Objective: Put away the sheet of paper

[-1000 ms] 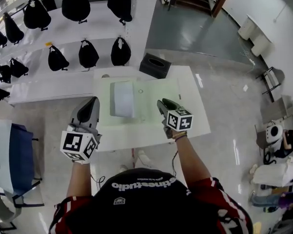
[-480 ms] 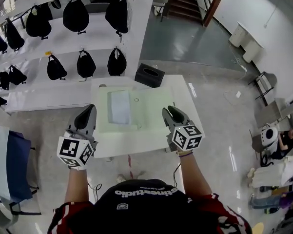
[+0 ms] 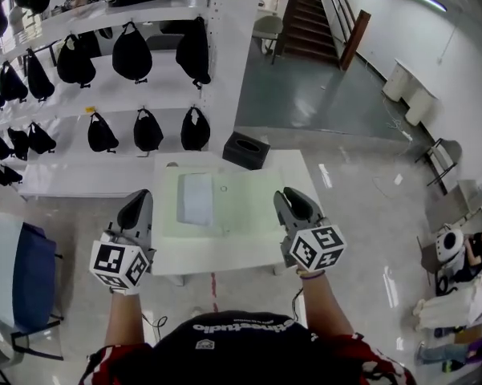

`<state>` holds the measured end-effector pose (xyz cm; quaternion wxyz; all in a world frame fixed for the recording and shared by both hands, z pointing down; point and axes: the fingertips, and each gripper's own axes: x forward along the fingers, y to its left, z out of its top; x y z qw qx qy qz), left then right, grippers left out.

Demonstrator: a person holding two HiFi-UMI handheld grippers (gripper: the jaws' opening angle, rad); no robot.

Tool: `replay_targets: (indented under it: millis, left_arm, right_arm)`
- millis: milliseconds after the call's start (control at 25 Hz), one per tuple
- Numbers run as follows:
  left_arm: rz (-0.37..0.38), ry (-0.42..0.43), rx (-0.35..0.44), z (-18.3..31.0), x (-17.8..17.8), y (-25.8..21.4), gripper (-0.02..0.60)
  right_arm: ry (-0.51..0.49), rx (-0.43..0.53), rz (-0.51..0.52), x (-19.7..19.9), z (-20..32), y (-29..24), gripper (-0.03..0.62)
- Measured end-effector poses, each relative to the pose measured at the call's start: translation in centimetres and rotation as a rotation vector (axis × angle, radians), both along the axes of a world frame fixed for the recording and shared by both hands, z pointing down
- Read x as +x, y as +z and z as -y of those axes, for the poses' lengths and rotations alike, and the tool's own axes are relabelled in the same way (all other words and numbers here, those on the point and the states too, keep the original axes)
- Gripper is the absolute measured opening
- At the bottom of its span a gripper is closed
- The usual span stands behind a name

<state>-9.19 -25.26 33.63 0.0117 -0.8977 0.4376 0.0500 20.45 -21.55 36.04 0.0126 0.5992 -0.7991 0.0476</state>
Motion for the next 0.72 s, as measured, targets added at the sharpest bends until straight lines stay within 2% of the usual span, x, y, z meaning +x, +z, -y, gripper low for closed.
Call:
replay_targets:
  millis: [720]
  left_arm:
    - [-0.005,-0.012,0.055,-3.3,4.0,-2.5,0.005]
  right_arm:
    - [-0.004,0.048,-0.029,1.6,-1.8,-1.7,0.02]
